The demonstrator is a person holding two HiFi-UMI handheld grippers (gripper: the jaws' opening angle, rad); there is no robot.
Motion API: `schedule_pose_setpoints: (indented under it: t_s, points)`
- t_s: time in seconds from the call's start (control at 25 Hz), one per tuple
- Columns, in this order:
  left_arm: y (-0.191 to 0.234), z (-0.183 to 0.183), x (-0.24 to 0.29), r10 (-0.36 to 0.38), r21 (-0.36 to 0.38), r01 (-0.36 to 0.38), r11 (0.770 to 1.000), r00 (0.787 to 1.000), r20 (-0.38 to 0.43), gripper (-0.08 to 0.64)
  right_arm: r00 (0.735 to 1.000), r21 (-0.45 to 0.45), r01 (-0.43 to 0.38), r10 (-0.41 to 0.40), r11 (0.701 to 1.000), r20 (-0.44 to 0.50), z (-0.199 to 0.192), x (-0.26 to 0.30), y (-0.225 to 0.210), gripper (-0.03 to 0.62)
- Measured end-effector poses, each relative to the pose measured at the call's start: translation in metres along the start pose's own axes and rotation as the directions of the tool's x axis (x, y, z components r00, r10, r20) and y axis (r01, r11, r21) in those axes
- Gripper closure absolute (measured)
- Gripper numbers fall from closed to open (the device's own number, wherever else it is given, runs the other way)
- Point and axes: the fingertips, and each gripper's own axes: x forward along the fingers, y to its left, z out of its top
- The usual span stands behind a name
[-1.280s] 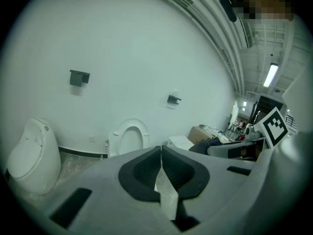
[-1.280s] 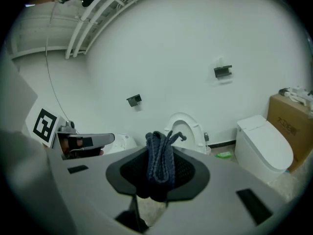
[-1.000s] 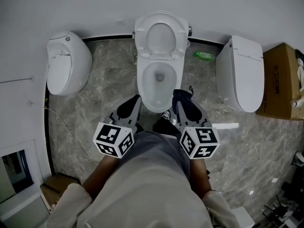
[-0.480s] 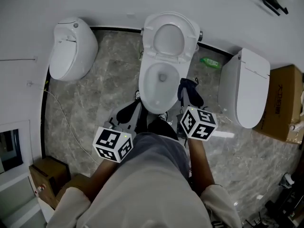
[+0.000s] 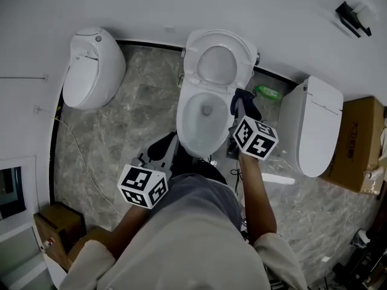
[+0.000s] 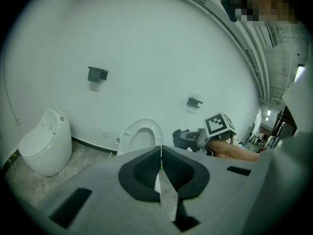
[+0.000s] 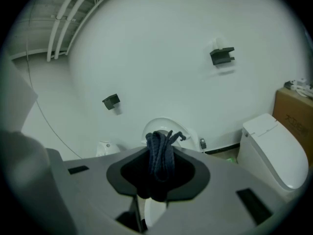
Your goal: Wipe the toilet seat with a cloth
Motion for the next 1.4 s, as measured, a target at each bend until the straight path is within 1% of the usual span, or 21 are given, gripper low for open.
schedule_pose_setpoints:
  t_s: [0.2,0.36,0.44,0.6,0.72,0.84,0.96,1.04,1.12,1.24,1.32,1.4]
  points:
    - [0.014,0.018,0.017,0.005,-0.001,-0.005,1.0,1.0,-0.002,0.549,0.999,0.004,0.013,-0.013,1.0,-0.043,0.007,0.04,-0.005,0.517]
    - [0.031,0.028,0.03,0.022,-0.012,-0.023,1.0,1.0,-0.021,0.549,0.998,0.021,0.056,-0.055,0.998,-0.026,0.013,0.07,-0.018,0.517]
    - [0.041,0.032,0.036,0.034,-0.019,-0.034,0.999,0.999,-0.031,0.549,0.998,0.045,0.063,-0.062,0.997,-0.011,0.018,0.086,-0.024,0.516]
    - [0.063,0.036,0.043,0.056,-0.037,-0.059,0.998,0.997,-0.055,0.549,0.998,0.122,0.056,-0.059,0.991,0.018,0.025,0.118,-0.032,0.515]
    - [0.079,0.041,0.048,0.066,-0.04,-0.069,0.997,0.995,-0.071,0.549,0.993,0.173,0.106,-0.114,0.979,0.034,0.03,0.14,-0.045,0.515]
    - [0.094,0.048,0.052,0.07,-0.072,-0.075,0.995,0.995,-0.074,0.549,0.979,0.253,0.165,-0.189,0.953,0.074,0.034,0.157,-0.06,0.515]
    - [0.107,0.055,0.057,0.077,-0.089,-0.083,0.993,0.994,-0.075,0.549,0.961,0.332,0.225,-0.266,0.916,0.082,0.035,0.17,-0.074,0.515]
    - [0.114,0.056,0.061,0.079,-0.087,-0.086,0.992,0.993,-0.088,0.549,0.956,0.38,0.231,-0.282,0.896,0.084,0.034,0.182,-0.082,0.515]
    - [0.119,0.056,0.067,0.073,-0.101,-0.083,0.991,0.992,-0.101,0.549,0.95,0.425,0.239,-0.302,0.873,0.085,0.032,0.194,-0.093,0.515]
    - [0.128,0.057,0.071,0.068,-0.118,-0.082,0.99,0.991,-0.113,0.549,0.93,0.489,0.274,-0.357,0.828,0.083,0.031,0.205,-0.108,0.515]
    - [0.136,0.058,0.07,0.072,-0.116,-0.086,0.989,0.99,-0.122,0.549,0.92,0.522,0.293,-0.386,0.801,0.075,0.028,0.212,-0.112,0.515]
    - [0.142,0.059,0.072,0.075,-0.116,-0.09,0.989,0.989,-0.129,0.549,0.914,0.545,0.304,-0.401,0.781,0.066,0.025,0.22,-0.112,0.515]
